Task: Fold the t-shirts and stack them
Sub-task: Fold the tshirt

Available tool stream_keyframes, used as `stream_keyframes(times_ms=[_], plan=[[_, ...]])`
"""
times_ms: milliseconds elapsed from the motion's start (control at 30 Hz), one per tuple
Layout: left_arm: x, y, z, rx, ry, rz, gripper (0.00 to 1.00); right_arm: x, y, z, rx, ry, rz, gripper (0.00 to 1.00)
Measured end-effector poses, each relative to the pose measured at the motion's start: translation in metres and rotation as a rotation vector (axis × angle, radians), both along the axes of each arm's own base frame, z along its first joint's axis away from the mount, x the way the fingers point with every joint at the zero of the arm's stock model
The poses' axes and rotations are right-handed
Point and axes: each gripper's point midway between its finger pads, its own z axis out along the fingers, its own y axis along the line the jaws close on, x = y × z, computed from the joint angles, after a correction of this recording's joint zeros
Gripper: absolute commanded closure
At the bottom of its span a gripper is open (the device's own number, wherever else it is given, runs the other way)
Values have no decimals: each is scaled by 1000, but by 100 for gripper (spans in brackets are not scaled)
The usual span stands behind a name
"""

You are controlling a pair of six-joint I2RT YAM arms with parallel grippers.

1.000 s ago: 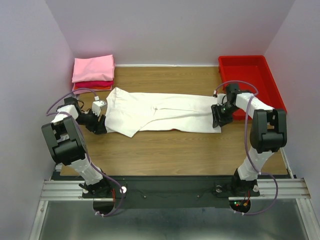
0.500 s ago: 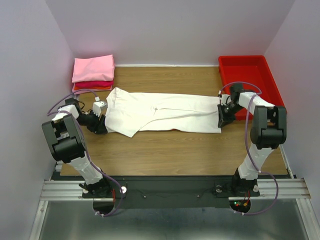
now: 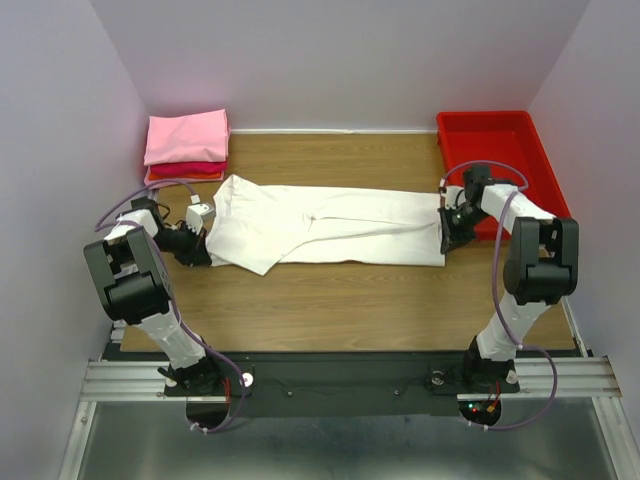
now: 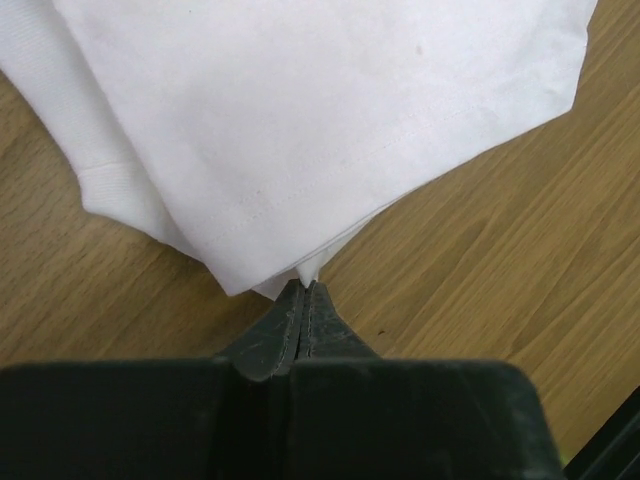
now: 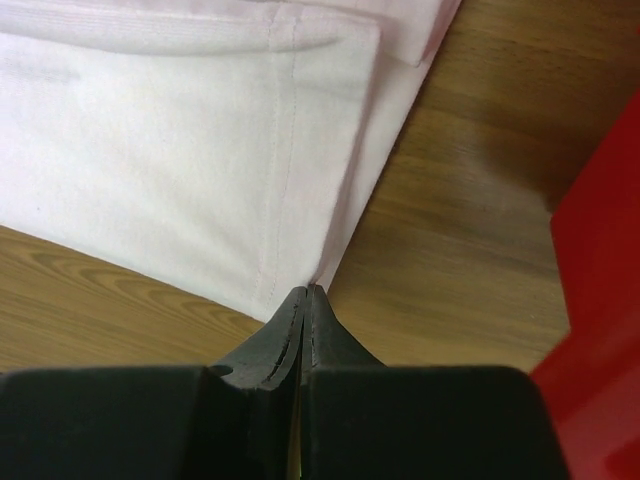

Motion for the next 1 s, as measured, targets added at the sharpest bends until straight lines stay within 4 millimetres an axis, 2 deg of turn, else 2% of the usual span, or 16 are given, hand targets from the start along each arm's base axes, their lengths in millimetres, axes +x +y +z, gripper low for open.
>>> stream_keyframes(times_ms=[133,267,533,767,800,867,900,933,967,1000], plan=[[-1,1,-2,1,15,8,100,-2,-8,9,-21,-30,4,99],[-5,1,-5,1,31,19,100,-19,-13,12,-39,-26,16,99],[-10,1,-10,2,60,45,100,-60,-17,-13,-65,69,55,99],[-22,0,-11,22,71,50,100,-55,-24,-18,-101,60,60,100],[-25,0,-10,25,75,50,94,-54,-25,-18,-105,60,60,99],[-30,1,-9,31,85,52,69,-52,-26,-19,-111,56,63,88],[-30,1,-9,35,82,50,49,-52,-26,-19,-113,54,67,79],[-32,3,-8,44,85,50,47,-52,-26,-19,-112,53,72,70],[-32,4,-6,51,78,46,47,-52,-26,-18,-113,52,77,56],[-34,6,-4,54,75,47,46,-51,-26,-17,-110,48,93,51]])
